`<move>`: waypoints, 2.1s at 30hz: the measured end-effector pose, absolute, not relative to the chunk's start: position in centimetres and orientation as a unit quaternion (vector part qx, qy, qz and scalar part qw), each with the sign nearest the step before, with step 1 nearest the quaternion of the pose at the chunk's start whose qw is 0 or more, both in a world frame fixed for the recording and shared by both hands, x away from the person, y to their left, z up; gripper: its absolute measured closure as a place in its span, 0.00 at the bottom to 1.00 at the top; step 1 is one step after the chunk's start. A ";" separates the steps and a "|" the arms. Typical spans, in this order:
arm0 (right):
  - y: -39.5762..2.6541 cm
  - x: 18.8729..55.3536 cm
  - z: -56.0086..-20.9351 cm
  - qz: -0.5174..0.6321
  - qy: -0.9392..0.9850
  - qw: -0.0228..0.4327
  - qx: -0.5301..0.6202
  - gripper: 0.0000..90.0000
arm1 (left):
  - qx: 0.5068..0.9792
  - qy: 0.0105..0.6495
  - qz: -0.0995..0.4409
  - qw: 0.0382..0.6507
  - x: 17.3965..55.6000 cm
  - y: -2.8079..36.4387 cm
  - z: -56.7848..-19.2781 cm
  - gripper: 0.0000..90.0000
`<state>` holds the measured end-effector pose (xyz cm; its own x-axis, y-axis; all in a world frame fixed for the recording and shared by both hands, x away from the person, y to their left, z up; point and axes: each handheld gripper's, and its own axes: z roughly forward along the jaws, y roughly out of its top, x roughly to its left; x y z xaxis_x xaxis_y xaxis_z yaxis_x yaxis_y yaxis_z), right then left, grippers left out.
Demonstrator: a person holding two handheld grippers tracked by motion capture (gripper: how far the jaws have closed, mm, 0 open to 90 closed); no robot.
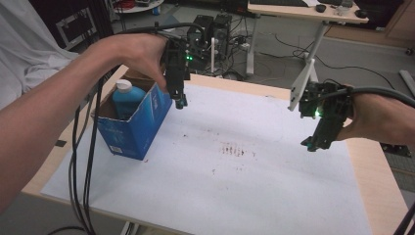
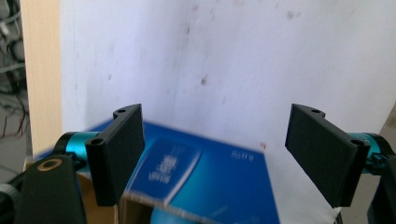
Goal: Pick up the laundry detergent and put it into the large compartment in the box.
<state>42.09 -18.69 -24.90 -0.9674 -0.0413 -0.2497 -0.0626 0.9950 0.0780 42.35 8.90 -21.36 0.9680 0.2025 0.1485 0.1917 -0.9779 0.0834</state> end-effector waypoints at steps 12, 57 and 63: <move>-18.6 42.1 -25.0 0.043 0.991 0.126 -0.024 0.14 | 0.997 0.030 0.061 0.025 41.4 2.6 -25.5 0.18; -18.1 42.1 -25.5 0.049 0.991 0.122 -0.023 0.14 | 1.000 0.010 0.023 0.013 41.0 -0.2 -29.8 0.18; -18.1 42.2 -25.5 0.049 0.991 0.122 -0.022 0.14 | 1.000 0.013 0.020 0.015 41.1 0.1 -29.7 0.18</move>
